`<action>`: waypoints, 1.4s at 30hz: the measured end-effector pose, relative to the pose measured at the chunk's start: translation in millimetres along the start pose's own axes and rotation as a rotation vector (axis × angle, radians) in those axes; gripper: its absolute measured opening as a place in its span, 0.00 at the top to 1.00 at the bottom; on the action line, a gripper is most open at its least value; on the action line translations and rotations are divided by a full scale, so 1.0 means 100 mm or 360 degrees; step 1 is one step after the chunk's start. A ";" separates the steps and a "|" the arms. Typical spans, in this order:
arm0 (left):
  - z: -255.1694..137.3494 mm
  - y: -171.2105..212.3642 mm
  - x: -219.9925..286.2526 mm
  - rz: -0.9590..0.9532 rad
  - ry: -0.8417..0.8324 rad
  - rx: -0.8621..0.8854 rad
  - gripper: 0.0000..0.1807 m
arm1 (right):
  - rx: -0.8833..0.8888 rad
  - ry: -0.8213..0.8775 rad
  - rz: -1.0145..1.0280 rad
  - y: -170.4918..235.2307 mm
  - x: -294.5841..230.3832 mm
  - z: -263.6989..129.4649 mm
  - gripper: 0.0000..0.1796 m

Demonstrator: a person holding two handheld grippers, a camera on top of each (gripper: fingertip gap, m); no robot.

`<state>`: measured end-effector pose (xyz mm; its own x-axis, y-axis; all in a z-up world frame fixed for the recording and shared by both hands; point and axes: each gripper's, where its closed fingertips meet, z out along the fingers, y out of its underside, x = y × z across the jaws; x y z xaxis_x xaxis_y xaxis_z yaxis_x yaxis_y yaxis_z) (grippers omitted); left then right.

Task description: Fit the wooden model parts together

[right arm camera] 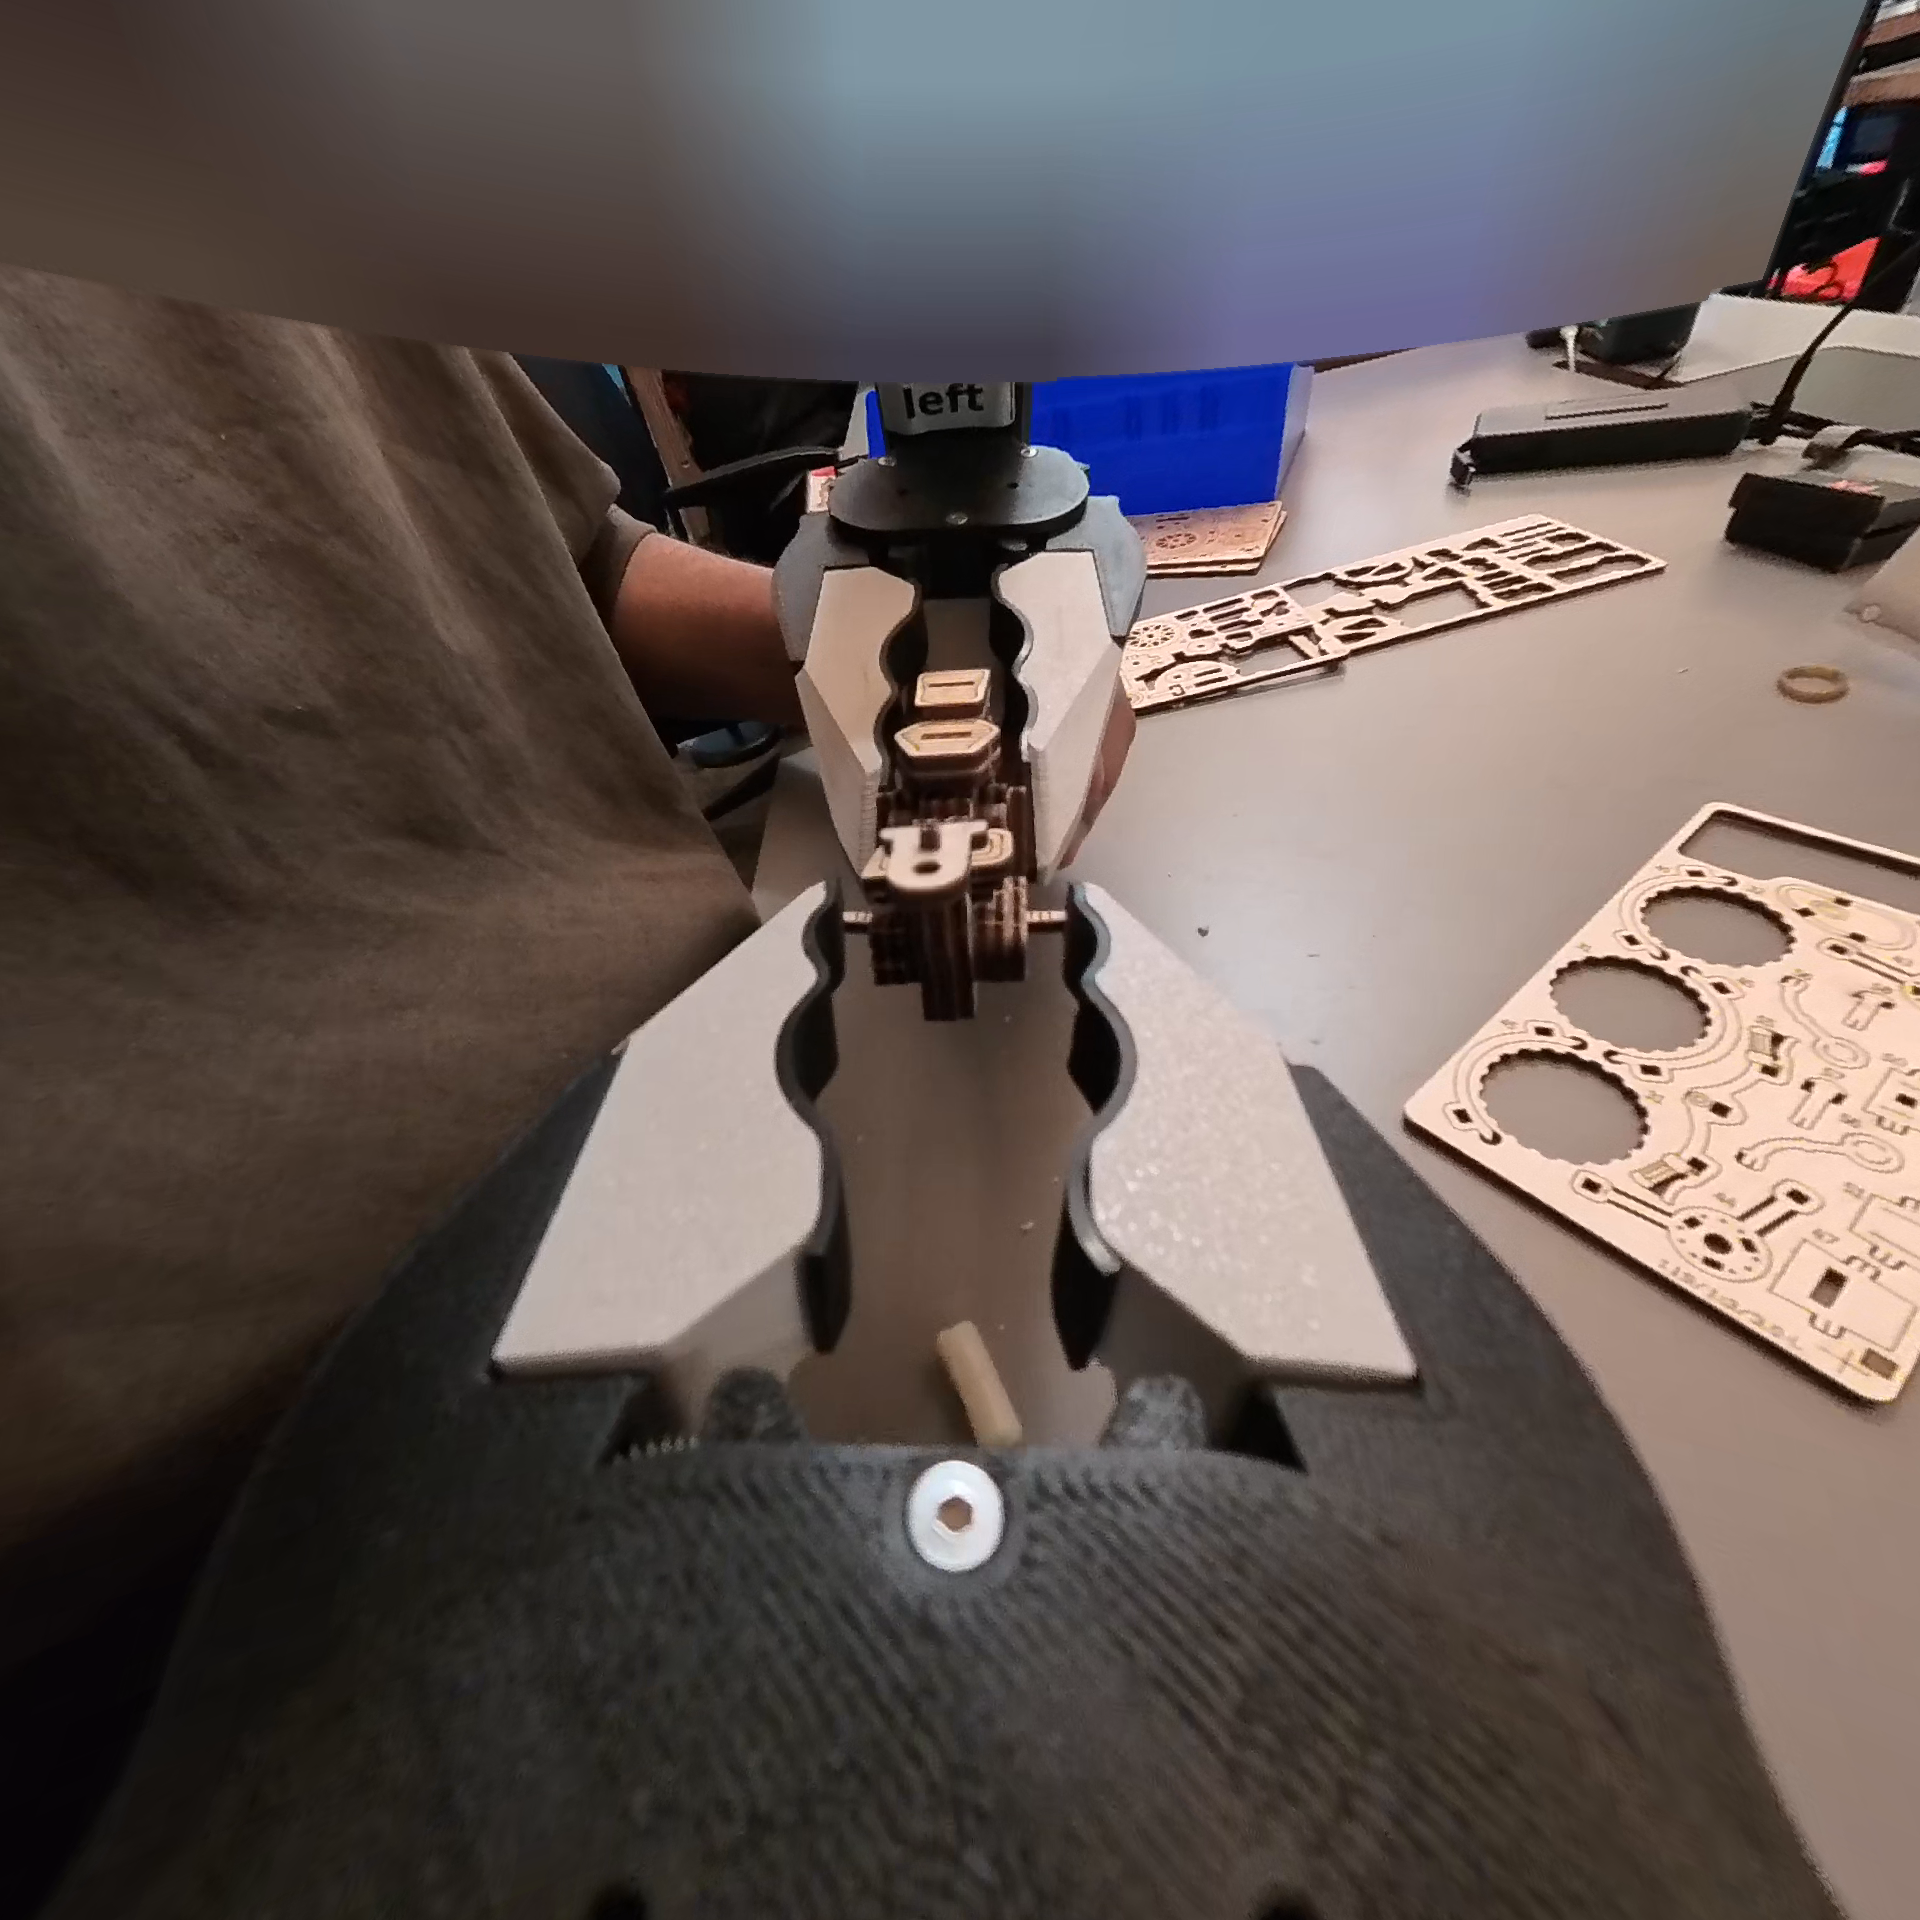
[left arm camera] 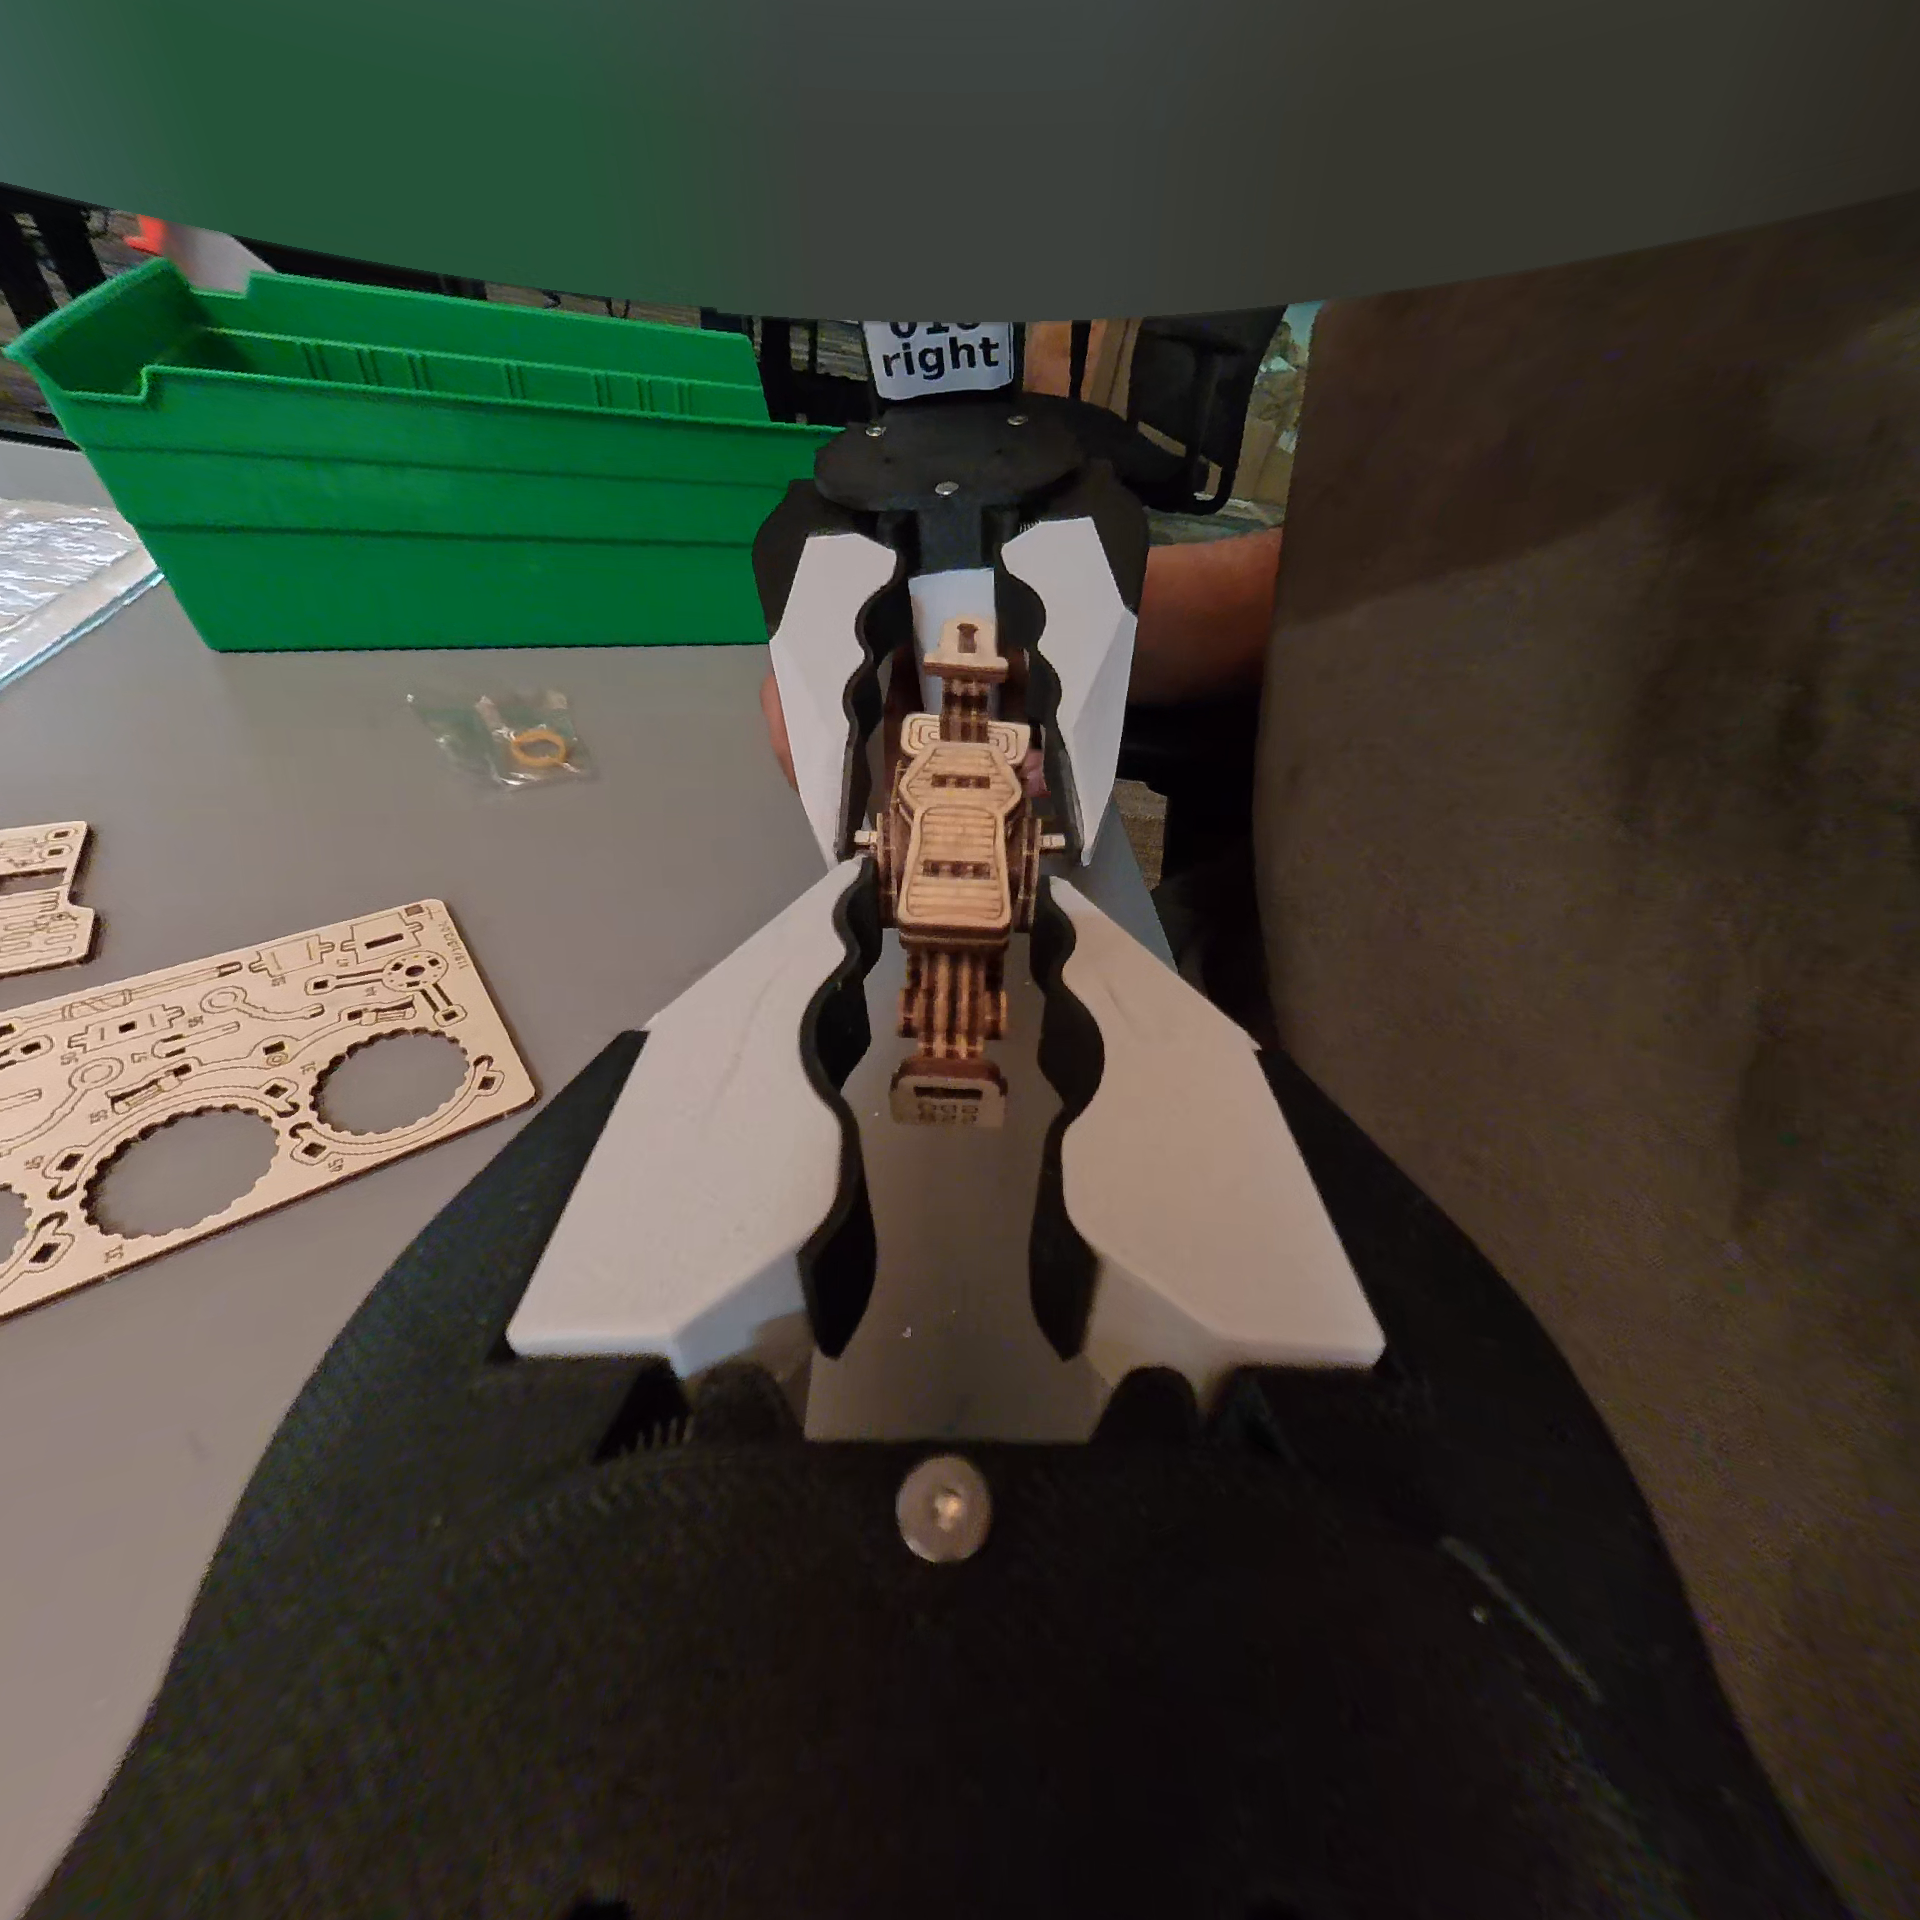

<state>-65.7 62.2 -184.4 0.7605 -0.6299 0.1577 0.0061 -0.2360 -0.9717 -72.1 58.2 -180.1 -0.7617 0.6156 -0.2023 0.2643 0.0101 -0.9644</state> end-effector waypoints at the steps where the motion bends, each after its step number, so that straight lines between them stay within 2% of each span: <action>1: 0.00 0.00 0.00 -0.0004 0.0002 0.0003 0.85 | 0.0005 0.0006 0.0005 0.00 0.00 0.00 0.77; 3: 0.00 0.00 0.00 -0.0013 0.0006 0.0003 0.85 | 0.0012 0.0022 -0.0005 0.00 0.00 0.00 0.77; 6: -0.01 0.00 -0.03 -0.0010 -0.0015 -0.0002 0.85 | 0.0015 0.0031 -0.0018 0.00 0.00 -0.02 0.69; 8: -0.03 -0.01 -0.05 -0.0029 -0.0018 0.0014 0.85 | 0.0021 0.0032 -0.0005 0.00 0.01 -0.03 0.69; 19: -0.02 -0.01 -0.03 -0.0047 0.0004 0.0013 0.85 | 0.0019 0.0062 -0.0017 0.00 0.03 -0.02 0.77; 26: -0.02 -0.01 -0.03 -0.0049 0.0004 0.0012 0.85 | 0.0017 0.0063 -0.0015 0.00 0.03 -0.02 0.77; 30: -0.03 0.00 -0.09 -0.0053 -0.0035 -0.0003 0.85 | 0.0001 0.0093 -0.0023 0.02 0.08 -0.05 0.68; 36: -0.10 0.26 -0.45 -0.0058 -0.0322 -0.0238 0.85 | 0.0009 0.0330 -0.0018 0.03 0.40 -0.21 0.65; 42: -0.10 0.51 -0.58 -0.0143 -0.0436 -0.0490 0.85 | 0.0013 0.0476 -0.0079 0.01 0.52 -0.26 0.67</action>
<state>-115.7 79.4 -241.3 0.9106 -0.3864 0.1465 -0.0825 -0.5174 -0.8518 -96.1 110.9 -187.6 -0.5655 0.8191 -0.0966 0.2254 0.0409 -0.9734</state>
